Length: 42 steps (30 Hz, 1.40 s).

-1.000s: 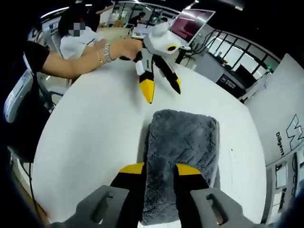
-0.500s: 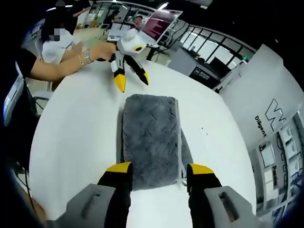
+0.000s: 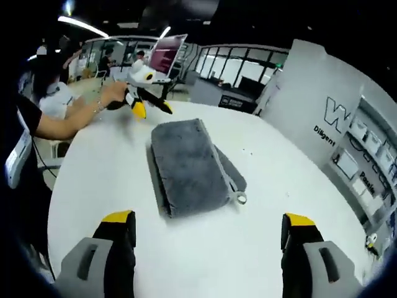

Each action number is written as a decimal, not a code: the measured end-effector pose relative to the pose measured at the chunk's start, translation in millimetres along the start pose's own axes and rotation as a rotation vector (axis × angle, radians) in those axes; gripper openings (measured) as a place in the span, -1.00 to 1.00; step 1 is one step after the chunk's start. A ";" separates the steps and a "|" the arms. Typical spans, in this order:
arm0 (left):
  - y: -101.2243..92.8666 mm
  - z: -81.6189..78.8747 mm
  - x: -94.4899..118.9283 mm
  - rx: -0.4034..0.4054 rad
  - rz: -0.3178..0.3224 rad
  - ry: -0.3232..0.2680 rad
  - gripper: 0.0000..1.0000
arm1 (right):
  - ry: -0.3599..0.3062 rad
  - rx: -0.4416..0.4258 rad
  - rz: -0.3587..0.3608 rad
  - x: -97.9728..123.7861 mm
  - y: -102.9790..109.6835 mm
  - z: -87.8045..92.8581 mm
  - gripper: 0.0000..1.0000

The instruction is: Open the folded towel by lifting each exposed corner and separating the folded layers until the towel lies flat within the target outline without major curled edges

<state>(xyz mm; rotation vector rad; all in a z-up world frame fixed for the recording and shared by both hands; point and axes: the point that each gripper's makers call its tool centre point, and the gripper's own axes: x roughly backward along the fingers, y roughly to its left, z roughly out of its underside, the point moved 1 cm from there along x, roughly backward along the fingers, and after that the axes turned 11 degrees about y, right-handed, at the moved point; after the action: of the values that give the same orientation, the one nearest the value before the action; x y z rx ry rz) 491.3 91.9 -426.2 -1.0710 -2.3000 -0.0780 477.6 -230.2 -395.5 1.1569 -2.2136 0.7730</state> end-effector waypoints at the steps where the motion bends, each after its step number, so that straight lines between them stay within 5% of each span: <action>1: 0.3 -0.1 -0.7 -0.005 0.003 0.003 0.68 | -0.034 -0.016 0.012 -0.8 -1.5 -0.2 0.98; 12: 2.8 2.0 -7.6 -0.031 -0.015 0.024 0.92 | -0.111 -0.070 -0.003 -12.0 14.8 7.4 0.98; 19: 1.0 4.3 -10.9 -0.017 -0.020 0.029 0.99 | -0.080 -0.100 -0.017 -19.6 15.7 21.9 0.98; 42: -3.6 1.6 -4.8 -0.028 0.008 0.017 0.96 | -0.046 -0.118 -0.028 -26.2 17.0 28.2 0.98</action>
<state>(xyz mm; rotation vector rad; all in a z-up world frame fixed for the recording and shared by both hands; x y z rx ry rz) 490.3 86.7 -429.4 -1.0899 -2.2851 -0.1163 471.2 -227.2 -437.0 1.1558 -2.2436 0.6006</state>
